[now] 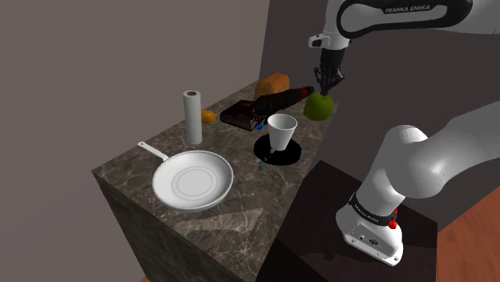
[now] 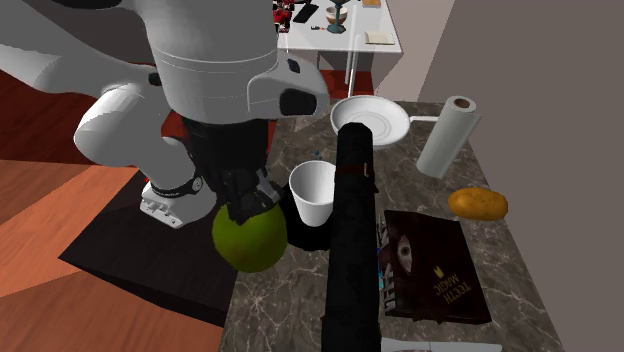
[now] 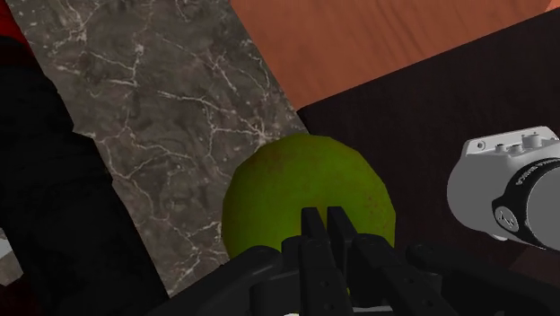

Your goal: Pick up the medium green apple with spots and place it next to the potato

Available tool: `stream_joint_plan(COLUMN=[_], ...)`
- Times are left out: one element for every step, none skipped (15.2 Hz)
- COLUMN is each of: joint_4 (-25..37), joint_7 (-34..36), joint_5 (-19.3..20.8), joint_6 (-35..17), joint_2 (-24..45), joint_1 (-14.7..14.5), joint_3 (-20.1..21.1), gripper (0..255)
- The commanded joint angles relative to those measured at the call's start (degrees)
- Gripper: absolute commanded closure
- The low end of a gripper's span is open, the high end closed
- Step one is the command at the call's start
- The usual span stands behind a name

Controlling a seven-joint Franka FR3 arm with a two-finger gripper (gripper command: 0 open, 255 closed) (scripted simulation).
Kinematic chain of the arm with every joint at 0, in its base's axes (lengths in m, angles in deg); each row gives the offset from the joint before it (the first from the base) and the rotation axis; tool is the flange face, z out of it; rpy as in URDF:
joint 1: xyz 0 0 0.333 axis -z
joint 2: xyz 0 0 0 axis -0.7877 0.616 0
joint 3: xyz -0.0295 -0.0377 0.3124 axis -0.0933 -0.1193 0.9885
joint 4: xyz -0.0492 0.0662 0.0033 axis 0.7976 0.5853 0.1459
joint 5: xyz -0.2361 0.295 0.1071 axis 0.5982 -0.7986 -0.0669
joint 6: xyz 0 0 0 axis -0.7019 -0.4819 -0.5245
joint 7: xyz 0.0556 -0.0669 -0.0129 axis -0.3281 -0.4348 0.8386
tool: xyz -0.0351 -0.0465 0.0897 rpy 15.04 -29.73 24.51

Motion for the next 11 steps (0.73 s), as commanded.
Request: stream_joint_plan(joint_4=[1.7,2.5,3.2,4.0,4.8,5.6,6.4,7.2,7.7,8.2,8.6], joint_7=[-0.4,-0.5,-0.6,-0.8,-0.9,-1.0,-1.2,-1.3,-1.4,-0.3,0.8], joint_5=[-0.3,-0.5,-0.6,-0.8,-1.0,-1.1,-1.2,-1.4,-1.5,-2.3,-3.2], joint_6=[1.6,2.3,3.1,3.8,4.5,5.2,5.9,6.6,7.1,6.9,6.6], joint_2=[0.1,0.1,0.1,0.2,0.3,0.4,0.5,0.6,0.6,1.6,2.6], joint_1=[-0.1,-0.2,-0.2,-0.3,-0.3,-0.4,-0.4,-0.5,-0.5,-1.2,-1.8], joint_3=[0.4,0.5,0.7,0.9,1.1,1.3,1.4,1.6,1.7,2.4,3.1], gripper=[255,255,255,255,255,255,255,255,255,255,255])
